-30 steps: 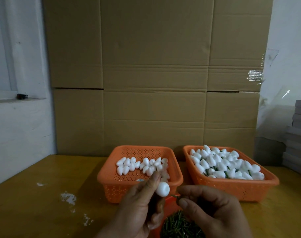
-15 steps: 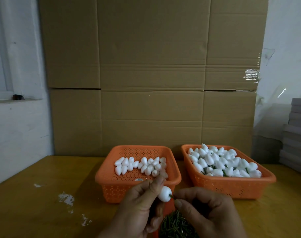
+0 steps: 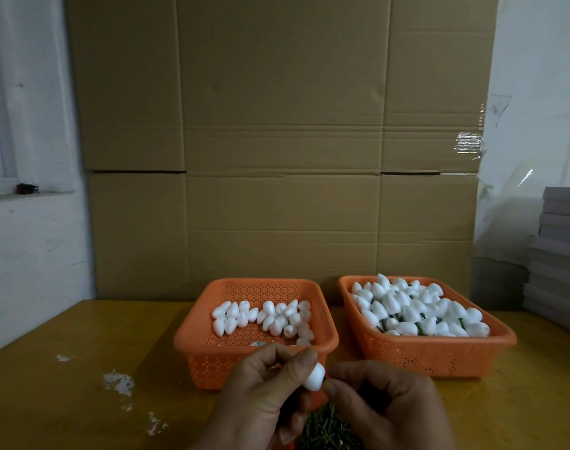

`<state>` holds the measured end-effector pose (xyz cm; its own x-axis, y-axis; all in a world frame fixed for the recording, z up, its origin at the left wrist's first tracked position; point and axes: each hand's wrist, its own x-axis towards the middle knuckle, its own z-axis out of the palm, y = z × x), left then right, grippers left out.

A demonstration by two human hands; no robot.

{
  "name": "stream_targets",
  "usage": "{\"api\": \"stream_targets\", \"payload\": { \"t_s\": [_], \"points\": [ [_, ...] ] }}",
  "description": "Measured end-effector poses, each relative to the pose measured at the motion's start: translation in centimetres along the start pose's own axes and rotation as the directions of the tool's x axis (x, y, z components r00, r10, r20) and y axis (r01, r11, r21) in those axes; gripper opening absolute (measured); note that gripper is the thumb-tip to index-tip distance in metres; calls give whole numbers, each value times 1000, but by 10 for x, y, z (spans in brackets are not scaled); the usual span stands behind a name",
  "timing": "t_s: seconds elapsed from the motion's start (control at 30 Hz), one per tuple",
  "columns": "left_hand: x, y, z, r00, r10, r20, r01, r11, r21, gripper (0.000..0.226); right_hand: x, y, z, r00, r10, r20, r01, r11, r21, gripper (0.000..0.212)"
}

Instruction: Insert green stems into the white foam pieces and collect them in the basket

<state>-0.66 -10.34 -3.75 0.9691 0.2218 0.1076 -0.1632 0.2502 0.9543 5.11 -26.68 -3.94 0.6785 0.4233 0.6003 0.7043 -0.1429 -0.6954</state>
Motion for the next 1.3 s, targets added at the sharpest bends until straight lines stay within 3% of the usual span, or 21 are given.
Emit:
{"api": "stream_targets", "payload": {
  "t_s": [0.1, 0.23, 0.47, 0.83, 1.17, 1.3],
  "points": [
    [1, -2, 1, 997, 72, -35, -71, 996, 45, 25, 0, 1, 0, 998, 44, 38, -44, 999, 17, 33],
    [3, -6, 3, 981, 176, -82, -169, 982, 84, 40, -1, 4, 5, 996, 81, 23, -82, 995, 64, 30],
    [7, -12, -1, 979, 202, 3, -202, 975, 98, 62, -1, 2, 10, 992, 111, -65, -90, 961, 262, 10],
    [-9, -6, 7, 918, 383, 101, -390, 829, 400, 28, -8, -1, 13, 995, 95, -38, -74, 923, 379, 13],
    [-10, -13, 10, 906, 408, 117, -408, 763, 500, 25, -9, -6, 15, 993, 115, -8, -103, 919, 380, 15],
    [-7, -18, 10, 900, 419, 116, -419, 762, 494, 57, -8, -6, 13, 995, 102, -4, -91, 903, 420, 11]
  ]
}}
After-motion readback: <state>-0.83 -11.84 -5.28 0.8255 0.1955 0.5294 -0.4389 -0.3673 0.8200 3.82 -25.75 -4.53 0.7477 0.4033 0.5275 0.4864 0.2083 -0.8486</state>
